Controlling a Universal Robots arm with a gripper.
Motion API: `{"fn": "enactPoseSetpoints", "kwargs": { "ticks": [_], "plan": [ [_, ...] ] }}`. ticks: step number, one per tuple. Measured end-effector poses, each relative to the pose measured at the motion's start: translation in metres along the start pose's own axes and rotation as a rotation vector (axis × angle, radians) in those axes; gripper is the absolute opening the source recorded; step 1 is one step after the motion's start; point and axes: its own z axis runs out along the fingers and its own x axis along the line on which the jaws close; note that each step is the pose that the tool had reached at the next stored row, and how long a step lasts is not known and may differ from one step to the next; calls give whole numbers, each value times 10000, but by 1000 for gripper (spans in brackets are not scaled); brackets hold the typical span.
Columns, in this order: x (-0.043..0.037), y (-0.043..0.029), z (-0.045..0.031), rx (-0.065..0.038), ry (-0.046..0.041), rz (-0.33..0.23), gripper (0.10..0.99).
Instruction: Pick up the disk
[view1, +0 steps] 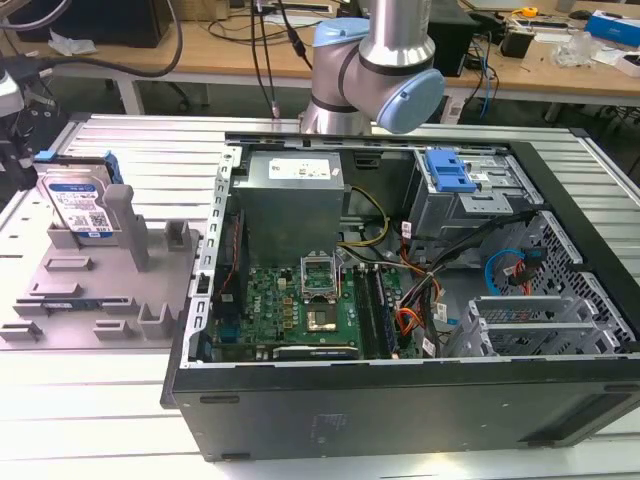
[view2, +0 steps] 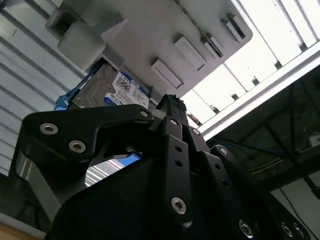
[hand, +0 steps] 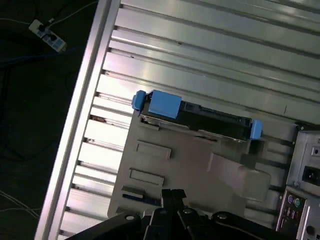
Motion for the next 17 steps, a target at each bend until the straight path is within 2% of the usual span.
{"fn": "enactPoseSetpoints", "kwargs": {
  "ticks": [2,3,5,9,11,13,15,17],
  "plan": [
    [0,0,3,0,25,-664,106],
    [0,0,6,1,47,-1236,106],
    [0,0,8,1,60,-1596,106],
    [0,-1,13,3,103,-2679,106],
    [0,-1,16,10,131,-3351,235],
    [0,-1,18,14,146,-3699,357],
    [0,-1,21,25,182,-4520,482],
    [0,-1,23,30,200,-4940,482]
  ]
}}
